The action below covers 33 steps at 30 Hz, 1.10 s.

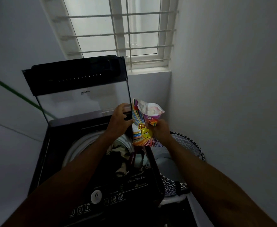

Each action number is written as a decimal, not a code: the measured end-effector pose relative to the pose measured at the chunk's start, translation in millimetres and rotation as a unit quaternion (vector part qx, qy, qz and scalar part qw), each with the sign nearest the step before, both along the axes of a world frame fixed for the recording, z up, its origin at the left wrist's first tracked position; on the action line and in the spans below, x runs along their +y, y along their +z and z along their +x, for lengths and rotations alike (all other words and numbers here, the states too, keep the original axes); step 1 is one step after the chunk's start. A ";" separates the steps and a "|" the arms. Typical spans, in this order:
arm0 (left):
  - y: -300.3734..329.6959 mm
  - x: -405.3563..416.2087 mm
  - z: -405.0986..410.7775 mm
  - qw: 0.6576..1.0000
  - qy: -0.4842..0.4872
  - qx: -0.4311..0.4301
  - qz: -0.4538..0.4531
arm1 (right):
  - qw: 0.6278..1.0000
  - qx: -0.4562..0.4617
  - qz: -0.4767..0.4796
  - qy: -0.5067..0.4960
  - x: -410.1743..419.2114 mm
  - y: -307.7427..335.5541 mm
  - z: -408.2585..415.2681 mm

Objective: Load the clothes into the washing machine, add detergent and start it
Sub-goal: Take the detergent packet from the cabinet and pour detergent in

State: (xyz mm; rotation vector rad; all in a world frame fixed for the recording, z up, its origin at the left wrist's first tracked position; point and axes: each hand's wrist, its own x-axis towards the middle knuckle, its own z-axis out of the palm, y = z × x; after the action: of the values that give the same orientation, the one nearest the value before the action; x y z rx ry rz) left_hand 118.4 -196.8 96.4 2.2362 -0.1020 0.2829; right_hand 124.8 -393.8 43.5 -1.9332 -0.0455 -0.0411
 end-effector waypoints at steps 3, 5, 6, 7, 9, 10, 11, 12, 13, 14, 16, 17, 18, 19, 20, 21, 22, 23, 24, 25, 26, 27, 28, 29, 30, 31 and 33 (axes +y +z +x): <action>4.3 9.7 3.6 0.999 0.029 -0.019 0.000 | 0.999 -0.012 -0.032 0.017 9.6 14.8 16.6; 8.2 17.5 6.6 0.999 0.050 -0.022 -0.001 | 0.999 -0.013 -0.033 0.024 17.8 22.5 31.4; 10.9 21.5 7.4 0.998 0.058 -0.022 0.006 | 0.999 -0.013 -0.039 0.028 21.7 25.7 38.6; 13.5 24.8 8.2 0.998 0.063 -0.020 0.011 | 0.998 -0.016 -0.042 0.033 25.7 29.5 45.1; 18.8 32.2 8.0 0.997 0.074 -0.015 0.008 | 0.998 -0.022 -0.041 0.034 36.1 38.4 54.6; 21.5 36.2 7.6 0.996 0.082 -0.014 0.006 | 0.998 -0.029 -0.041 0.033 41.9 46.2 55.8; 24.1 40.4 7.1 0.996 0.092 -0.012 0.006 | 0.998 -0.036 -0.044 0.033 47.7 52.4 57.4; 26.6 44.1 6.1 0.995 0.101 -0.010 0.007 | 0.997 -0.046 -0.046 0.035 53.5 58.6 58.4; 29.2 49.2 4.6 0.994 0.111 -0.011 0.010 | 0.996 -0.056 -0.052 0.040 60.4 66.8 58.4; 31.5 53.6 1.9 0.993 0.119 -0.011 0.014 | 0.995 -0.064 -0.061 0.049 66.8 74.4 57.4; 38.8 64.2 -5.4 0.990 0.138 -0.017 0.016 | 0.991 -0.082 -0.076 0.074 82.8 88.5 57.1; 42.5 69.5 -9.1 0.989 0.146 -0.023 0.016 | 0.989 -0.087 -0.081 0.086 90.8 94.6 57.5; 47.5 77.3 -13.6 0.987 0.155 -0.032 0.012 | 0.987 -0.091 -0.083 0.102 101.0 104.4 56.1; 52.7 84.2 -18.7 0.986 0.163 -0.039 0.006 | 0.986 -0.096 -0.077 0.117 110.8 112.6 55.5; 59.2 93.8 -25.0 0.984 0.174 -0.046 -0.003 | 0.984 -0.098 -0.073 0.133 123.6 121.7 54.0; 66.2 103.5 -31.3 0.981 0.184 -0.052 -0.015 | 0.982 -0.107 -0.065 0.145 136.6 130.6 53.2; 72.9 112.2 -37.7 0.979 0.194 -0.058 -0.030 | 0.980 -0.116 -0.056 0.153 149.1 140.5 50.8; 81.1 123.8 -45.9 0.975 0.205 -0.066 -0.046 | 0.977 -0.131 -0.040 0.165 164.7 151.4 48.3; 89.0 133.8 -54.1 0.972 0.215 -0.075 -0.056 | 0.974 -0.145 -0.019 0.174 178.4 161.5 45.9; 99.3 145.1 -63.8 0.968 0.225 -0.088 -0.063 | 0.970 -0.158 -0.003 0.186 194.9 172.1 43.2; 109.4 155.9 -73.5 0.965 0.231 -0.102 -0.067 | 0.965 -0.172 0.007 0.200 210.6 184.1 37.8; 118.0 165.3 -82.5 0.962 0.239 -0.115 -0.070 | 0.959 -0.190 0.011 0.211 225.1 193.3 33.9; 129.2 177.3 -94.1 0.956 0.252 -0.133 -0.071 | 0.953 -0.208 0.011 0.222 242.4 206.1 27.0; 139.6 186.3 -104.9 0.950 0.267 -0.148 -0.070 | 0.947 -0.223 0.018 0.230 257.2 217.5 20.3; 149.1 196.6 -117.6 0.943 0.285 -0.162 -0.063 | 0.941 -0.235 0.025 0.240 273.7 230.1 11.0; 157.4 205.8 -128.9 0.936 0.300 -0.174 -0.055 | 0.936 -0.246 0.032 0.250 289.5 241.6 3.2; 172.4 222.3 -152.4 0.922 0.333 -0.195 -0.036 | 0.922 -0.275 0.032 0.272 317.7 265.2 -15.0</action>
State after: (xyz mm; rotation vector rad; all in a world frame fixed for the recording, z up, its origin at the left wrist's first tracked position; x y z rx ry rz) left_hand -34.0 25.4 268.8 2.0466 0.4615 1.0796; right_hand 109.8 -76.1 308.7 -1.7294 -0.9415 -0.2100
